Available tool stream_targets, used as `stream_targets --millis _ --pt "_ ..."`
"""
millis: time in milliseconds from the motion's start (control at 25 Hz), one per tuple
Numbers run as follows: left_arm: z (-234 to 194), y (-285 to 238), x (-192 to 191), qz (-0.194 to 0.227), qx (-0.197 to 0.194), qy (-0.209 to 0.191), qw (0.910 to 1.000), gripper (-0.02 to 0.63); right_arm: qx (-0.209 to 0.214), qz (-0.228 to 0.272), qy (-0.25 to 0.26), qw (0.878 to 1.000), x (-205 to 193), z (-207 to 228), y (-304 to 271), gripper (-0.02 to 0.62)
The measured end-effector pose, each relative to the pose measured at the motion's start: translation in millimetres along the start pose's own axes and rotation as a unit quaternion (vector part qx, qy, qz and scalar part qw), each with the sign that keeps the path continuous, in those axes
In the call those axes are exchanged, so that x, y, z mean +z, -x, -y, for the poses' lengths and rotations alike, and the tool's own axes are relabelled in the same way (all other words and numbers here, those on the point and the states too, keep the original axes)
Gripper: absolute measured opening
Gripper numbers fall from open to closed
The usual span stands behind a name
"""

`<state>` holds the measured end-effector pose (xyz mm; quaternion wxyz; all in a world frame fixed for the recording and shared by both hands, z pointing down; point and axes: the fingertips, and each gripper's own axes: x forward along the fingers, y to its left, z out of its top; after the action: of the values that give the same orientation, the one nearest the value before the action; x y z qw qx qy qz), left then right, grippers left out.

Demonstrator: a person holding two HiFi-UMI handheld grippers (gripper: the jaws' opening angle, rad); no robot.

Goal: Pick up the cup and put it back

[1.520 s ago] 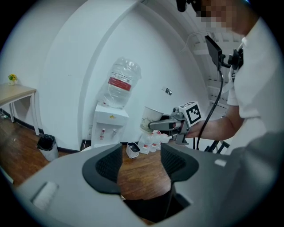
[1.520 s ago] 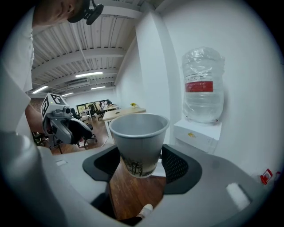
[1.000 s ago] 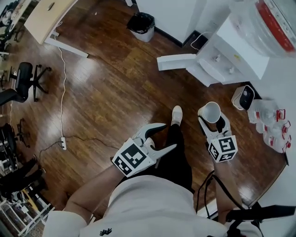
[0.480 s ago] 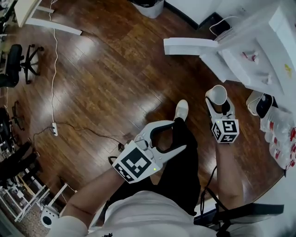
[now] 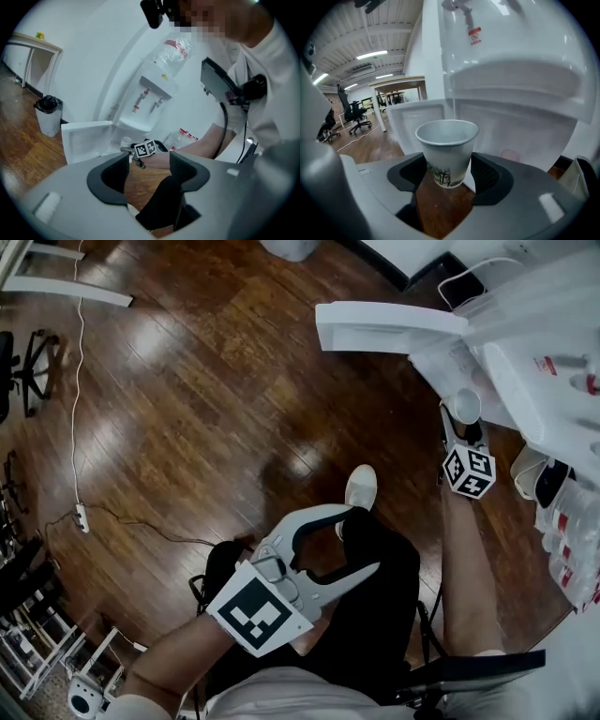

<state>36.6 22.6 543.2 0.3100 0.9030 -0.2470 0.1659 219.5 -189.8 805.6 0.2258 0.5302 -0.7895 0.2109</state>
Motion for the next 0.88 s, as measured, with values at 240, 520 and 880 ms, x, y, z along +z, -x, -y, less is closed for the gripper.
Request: stream_targets --millis 240,520,880 --pt "-35.4 -27.1 -21.9 0.031 0.0 0.006 0.9995 0.255 -0.045 0.016 -0.006 0.999 -24.7 54.8 -83.5 0.293" --pt "-77.2 -64.6 -55.7 0.0 -0.003 -0.031 0.9995 0.255 -0.082 0.024 -0.023 0.996 -42.4 109.9 -147.9 0.293" --pt "-110.2 -84.4 -66.4 0.004 0.003 -0.02 0.9998 0.255 -0.121 0.062 -0.075 0.988 -24.9 159.1 -212.7 0.295"
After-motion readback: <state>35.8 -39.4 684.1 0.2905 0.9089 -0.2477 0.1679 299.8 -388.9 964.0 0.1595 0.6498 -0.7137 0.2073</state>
